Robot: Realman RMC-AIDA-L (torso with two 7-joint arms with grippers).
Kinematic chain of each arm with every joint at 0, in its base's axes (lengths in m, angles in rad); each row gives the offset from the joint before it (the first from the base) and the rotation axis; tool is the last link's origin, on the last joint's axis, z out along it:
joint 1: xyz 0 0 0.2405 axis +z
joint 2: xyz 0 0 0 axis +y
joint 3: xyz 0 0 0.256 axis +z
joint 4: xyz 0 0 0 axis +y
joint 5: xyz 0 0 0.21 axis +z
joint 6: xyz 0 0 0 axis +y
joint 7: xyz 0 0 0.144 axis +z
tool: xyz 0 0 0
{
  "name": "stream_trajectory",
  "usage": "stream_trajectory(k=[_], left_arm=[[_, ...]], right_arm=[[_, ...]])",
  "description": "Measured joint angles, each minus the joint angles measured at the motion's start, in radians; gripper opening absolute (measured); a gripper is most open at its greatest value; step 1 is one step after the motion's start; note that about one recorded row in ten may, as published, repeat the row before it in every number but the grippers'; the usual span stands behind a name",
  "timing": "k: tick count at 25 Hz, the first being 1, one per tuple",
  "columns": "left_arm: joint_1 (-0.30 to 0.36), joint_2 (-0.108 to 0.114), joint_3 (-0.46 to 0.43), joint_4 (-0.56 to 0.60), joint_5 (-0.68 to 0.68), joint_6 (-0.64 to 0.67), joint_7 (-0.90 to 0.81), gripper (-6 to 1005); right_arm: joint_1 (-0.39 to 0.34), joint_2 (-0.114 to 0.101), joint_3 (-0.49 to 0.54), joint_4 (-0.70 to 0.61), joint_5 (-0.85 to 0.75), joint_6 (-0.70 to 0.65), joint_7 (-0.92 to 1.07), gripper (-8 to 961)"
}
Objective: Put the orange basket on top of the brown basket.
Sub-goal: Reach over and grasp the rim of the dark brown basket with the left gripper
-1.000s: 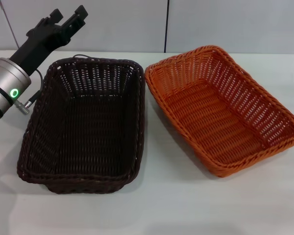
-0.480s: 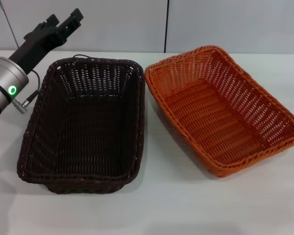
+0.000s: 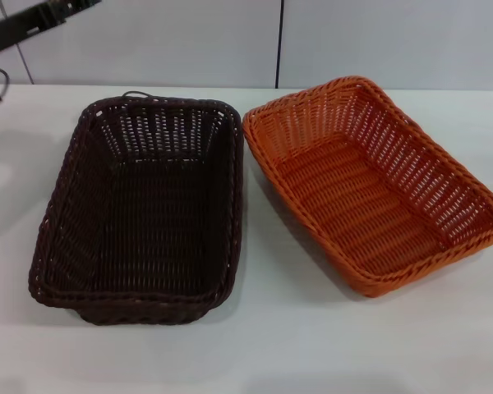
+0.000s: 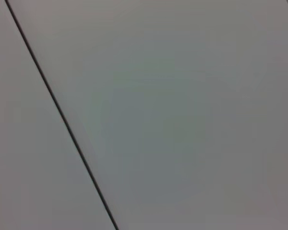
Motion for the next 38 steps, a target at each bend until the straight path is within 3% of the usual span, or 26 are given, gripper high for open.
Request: stream_trajectory(k=[2,3,4,6,8,9,10,13,14,15,17,20,21,23,25,31,38], left_arm=[[0.000,0.000,0.000,0.000,0.000,0.000,0.000,857],[0.000,0.026,0.000,-0.050,0.110,-0.026,-0.118,857],[-0.006,0.066,0.001,-0.138,0.316,-0.096,-0.324,857],[-0.019,0.083,0.001,-0.213,0.490,-0.168,-0.464,857],[-0.019,0.083,0.001,-0.213,0.490,-0.168,-0.464,857],[-0.042,0.091,-0.005,-0.321,0.727,-0.273,-0.620,857],[-0.057,0.088,-0.009,-0.390,0.863,-0.343,-0.696,856],[-0.094,0.064,-0.012,-0.522,1.134,-0.508,-0.840,856],[-0.094,0.064,-0.012,-0.522,1.134,-0.508,-0.840,856],[-0.126,0.042,-0.013,-0.567,1.276,-0.610,-0.902,856],[-0.126,0.042,-0.013,-0.567,1.276,-0.610,-0.902,856],[-0.168,0.002,-0.015,-0.579,1.384,-0.744,-0.928,856],[-0.168,0.002,-0.015,-0.579,1.384,-0.744,-0.928,856],[-0.181,-0.024,-0.016,-0.574,1.420,-0.781,-0.943,856],[-0.182,-0.036,-0.016,-0.571,1.424,-0.787,-0.948,856],[-0.191,-0.050,-0.016,-0.516,1.435,-0.782,-0.954,855],[-0.193,-0.056,-0.010,-0.375,1.438,-0.686,-0.943,855]], right_arm=[[-0.003,0.001,0.000,0.000,0.000,0.000,0.000,606],[-0.005,0.001,0.000,0.000,0.000,0.000,0.000,606],[-0.007,0.001,0.000,0.000,0.000,0.000,0.000,606],[-0.010,0.001,0.000,-0.001,0.000,0.000,0.000,606],[-0.012,0.001,0.000,-0.003,0.000,0.000,0.000,606],[-0.012,0.001,0.000,-0.004,0.000,0.000,0.000,606],[-0.012,0.001,0.000,-0.004,0.000,0.000,-0.003,606],[-0.012,0.000,0.000,-0.005,0.000,0.000,-0.007,606],[-0.012,0.000,0.000,-0.006,0.000,0.000,-0.007,606],[-0.013,0.000,0.000,-0.006,0.000,0.000,-0.007,606],[-0.014,0.000,0.000,-0.006,0.000,0.000,-0.007,606],[-0.019,-0.002,0.000,-0.007,0.000,0.000,-0.008,606],[-0.019,-0.002,0.000,-0.007,0.000,0.000,-0.008,606],[-0.020,-0.005,0.000,-0.006,0.000,0.000,-0.008,606],[-0.020,-0.008,-0.007,-0.003,0.000,0.000,-0.009,606],[-0.020,-0.008,-0.011,0.000,0.000,0.000,-0.009,606],[-0.020,-0.007,-0.011,0.008,0.000,0.000,-0.009,606]])
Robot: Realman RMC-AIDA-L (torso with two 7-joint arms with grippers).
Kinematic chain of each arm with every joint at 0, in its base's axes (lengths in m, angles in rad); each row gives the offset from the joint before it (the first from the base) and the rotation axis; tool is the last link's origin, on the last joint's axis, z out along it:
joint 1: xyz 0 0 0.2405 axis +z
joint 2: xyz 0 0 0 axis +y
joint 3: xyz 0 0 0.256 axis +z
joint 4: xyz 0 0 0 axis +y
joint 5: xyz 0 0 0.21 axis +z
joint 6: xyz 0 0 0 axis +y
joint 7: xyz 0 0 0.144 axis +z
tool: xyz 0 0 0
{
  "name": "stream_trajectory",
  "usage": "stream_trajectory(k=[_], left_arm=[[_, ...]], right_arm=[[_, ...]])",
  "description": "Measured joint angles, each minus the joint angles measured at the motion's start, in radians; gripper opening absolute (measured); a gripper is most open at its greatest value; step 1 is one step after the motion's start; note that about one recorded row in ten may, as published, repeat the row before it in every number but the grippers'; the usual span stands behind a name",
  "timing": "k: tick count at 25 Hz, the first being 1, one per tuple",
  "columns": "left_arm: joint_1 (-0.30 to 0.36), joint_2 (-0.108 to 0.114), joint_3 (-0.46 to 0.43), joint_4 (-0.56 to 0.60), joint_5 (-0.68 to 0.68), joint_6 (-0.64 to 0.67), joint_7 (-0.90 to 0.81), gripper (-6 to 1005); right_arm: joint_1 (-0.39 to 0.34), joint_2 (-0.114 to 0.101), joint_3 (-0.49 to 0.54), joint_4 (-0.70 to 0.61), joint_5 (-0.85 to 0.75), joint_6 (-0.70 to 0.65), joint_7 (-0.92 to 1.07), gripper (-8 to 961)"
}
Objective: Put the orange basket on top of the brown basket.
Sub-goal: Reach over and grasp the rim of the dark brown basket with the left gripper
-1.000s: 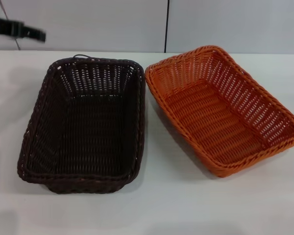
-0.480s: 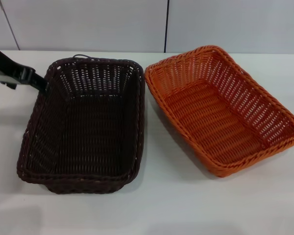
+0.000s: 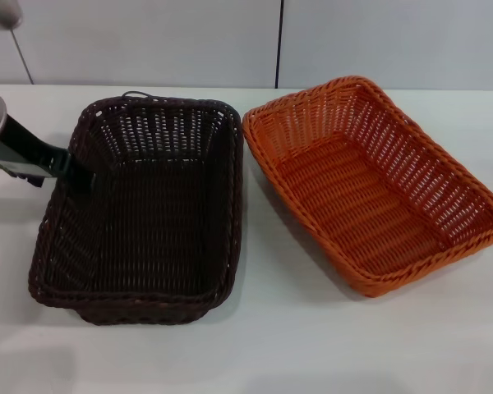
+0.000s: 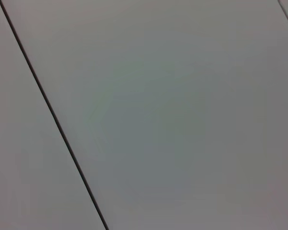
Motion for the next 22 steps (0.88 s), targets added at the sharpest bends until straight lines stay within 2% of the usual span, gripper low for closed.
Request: stream_trajectory(k=[5,13,16,22], left_arm=[[0.003,-0.008,0.005,0.057,0.005,0.051,0.007,854],[0.020,-0.029,0.006,0.046,0.037,0.059,0.013,854],[0.026,-0.032,0.005,0.032,0.039,0.063,0.013,658],[0.035,-0.040,0.004,-0.007,0.041,0.065,0.013,483]], right_arm=[[-0.001,0.001,0.000,0.005,0.000,0.000,0.000,606],[-0.001,0.003,0.000,0.005,-0.005,0.009,0.000,606],[0.000,0.003,0.000,0.005,-0.005,0.010,0.000,605],[-0.001,0.003,0.000,0.005,-0.006,0.023,-0.001,605]])
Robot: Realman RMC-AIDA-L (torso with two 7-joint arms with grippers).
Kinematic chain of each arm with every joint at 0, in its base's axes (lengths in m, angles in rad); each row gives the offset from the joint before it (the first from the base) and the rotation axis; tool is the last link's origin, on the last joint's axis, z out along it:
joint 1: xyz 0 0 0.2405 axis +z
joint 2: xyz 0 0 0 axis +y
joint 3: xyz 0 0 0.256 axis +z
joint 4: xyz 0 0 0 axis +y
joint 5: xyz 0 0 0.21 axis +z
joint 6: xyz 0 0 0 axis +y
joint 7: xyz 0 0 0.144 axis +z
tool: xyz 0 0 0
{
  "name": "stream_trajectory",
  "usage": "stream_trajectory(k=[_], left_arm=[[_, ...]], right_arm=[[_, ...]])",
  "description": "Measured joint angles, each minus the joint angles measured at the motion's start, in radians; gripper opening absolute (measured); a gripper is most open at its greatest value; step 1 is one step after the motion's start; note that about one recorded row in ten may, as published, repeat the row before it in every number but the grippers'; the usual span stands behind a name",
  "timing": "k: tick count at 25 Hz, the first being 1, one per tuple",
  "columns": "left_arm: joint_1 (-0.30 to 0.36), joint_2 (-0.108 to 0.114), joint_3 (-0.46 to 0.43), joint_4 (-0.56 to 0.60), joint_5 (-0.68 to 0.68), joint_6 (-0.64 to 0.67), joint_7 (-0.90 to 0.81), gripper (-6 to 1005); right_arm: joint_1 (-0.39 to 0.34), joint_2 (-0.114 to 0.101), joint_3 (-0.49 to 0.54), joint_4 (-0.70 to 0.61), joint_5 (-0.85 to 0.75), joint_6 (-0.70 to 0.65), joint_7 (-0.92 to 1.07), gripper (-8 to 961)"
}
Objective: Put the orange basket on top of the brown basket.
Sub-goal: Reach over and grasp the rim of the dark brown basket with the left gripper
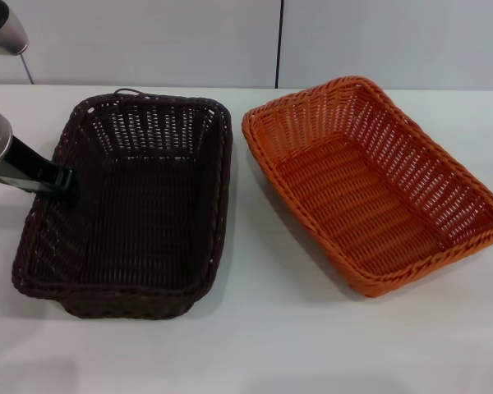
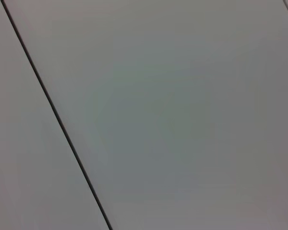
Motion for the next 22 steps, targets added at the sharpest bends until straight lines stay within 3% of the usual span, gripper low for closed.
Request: stream_trajectory(k=[5,10,22], left_arm=[[0.000,-0.002,0.002,-0.023,0.000,-0.005,0.008,246],[0.000,-0.003,-0.001,-0.063,-0.003,-0.021,0.022,190],[0.014,-0.019,-0.004,-0.219,0.000,-0.039,0.072,162]], right_arm=[[-0.001,0.000,0.000,0.000,0.001,0.014,0.000,605],[-0.002,0.000,0.000,0.000,0.004,0.014,-0.001,605],[-0.001,-0.004,0.000,-0.005,0.005,0.015,-0.001,605]])
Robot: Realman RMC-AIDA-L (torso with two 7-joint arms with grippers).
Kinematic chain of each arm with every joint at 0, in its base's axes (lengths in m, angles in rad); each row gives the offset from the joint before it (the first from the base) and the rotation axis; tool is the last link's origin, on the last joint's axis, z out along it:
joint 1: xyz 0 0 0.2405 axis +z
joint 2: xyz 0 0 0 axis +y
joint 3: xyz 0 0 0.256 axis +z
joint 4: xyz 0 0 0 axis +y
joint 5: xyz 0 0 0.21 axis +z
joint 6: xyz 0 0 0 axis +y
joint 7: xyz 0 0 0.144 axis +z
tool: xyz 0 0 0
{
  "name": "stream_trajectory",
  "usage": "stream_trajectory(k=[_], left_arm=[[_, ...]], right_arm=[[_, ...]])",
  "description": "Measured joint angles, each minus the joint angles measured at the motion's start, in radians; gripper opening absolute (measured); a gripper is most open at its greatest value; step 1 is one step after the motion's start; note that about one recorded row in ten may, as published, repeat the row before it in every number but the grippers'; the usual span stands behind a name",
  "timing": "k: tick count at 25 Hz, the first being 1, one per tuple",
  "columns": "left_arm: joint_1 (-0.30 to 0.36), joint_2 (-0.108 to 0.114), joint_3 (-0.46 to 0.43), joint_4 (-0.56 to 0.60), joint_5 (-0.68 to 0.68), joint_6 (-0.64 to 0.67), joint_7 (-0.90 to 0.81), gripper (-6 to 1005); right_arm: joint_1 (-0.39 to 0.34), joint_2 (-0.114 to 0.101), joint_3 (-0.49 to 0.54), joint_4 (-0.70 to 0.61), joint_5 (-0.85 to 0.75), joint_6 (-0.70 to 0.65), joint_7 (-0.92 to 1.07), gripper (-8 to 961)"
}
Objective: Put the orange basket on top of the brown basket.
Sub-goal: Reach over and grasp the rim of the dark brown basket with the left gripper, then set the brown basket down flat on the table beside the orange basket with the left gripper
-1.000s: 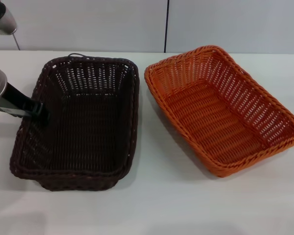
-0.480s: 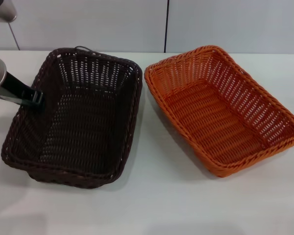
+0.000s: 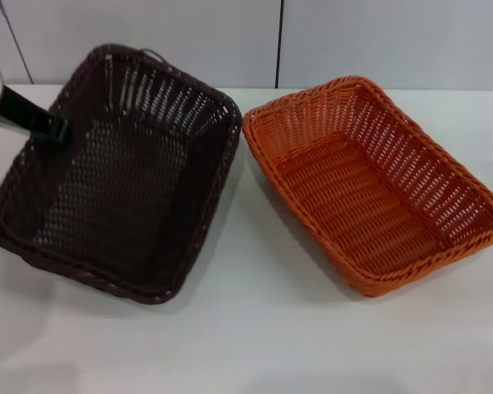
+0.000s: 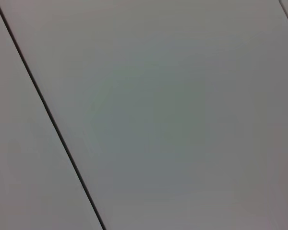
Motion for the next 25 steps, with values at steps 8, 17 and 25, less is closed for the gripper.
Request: stream_trajectory(k=[8,17,25], left_arm=[[0.012,-0.002,-0.002,-0.116,-0.005,-0.034,0.042,162],[-0.004,0.012,-0.006,-0.216,-0.012,-0.174,0.183,163],[-0.045,0.030,-0.028,-0.181,-0.093,-0.332,0.342,163]], right_arm=[[-0.006,-0.003,0.008,-0.002,0.001,0.000,0.000,605],[-0.009,-0.003,0.007,-0.003,0.002,0.000,0.000,605],[-0.011,-0.008,0.001,-0.003,-0.002,-0.001,0.000,605]])
